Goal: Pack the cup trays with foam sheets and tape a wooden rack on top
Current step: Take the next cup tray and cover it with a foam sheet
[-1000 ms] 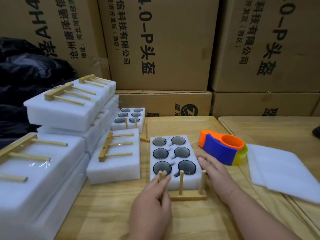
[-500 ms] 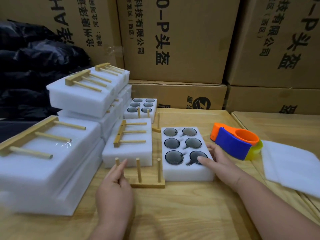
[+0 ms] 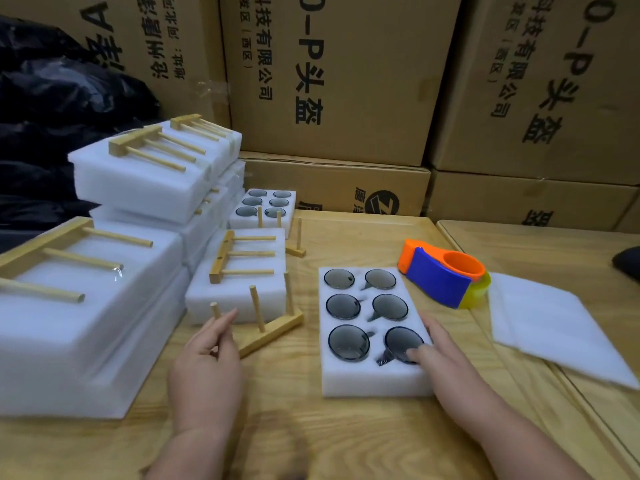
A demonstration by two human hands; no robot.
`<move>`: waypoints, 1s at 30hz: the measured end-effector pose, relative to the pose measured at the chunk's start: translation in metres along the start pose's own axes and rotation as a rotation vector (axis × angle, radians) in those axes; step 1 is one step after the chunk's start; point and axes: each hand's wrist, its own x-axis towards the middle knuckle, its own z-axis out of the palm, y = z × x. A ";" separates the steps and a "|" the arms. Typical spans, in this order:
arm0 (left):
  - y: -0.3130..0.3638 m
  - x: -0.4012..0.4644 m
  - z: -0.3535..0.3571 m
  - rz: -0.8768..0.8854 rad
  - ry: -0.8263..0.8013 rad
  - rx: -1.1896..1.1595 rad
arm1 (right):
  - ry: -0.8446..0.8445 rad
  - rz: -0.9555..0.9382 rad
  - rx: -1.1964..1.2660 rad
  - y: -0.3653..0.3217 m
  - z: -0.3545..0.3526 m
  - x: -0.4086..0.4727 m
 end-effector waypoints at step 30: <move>0.022 -0.033 0.006 0.401 -0.077 0.111 | 0.660 0.592 -0.660 0.038 -0.200 0.047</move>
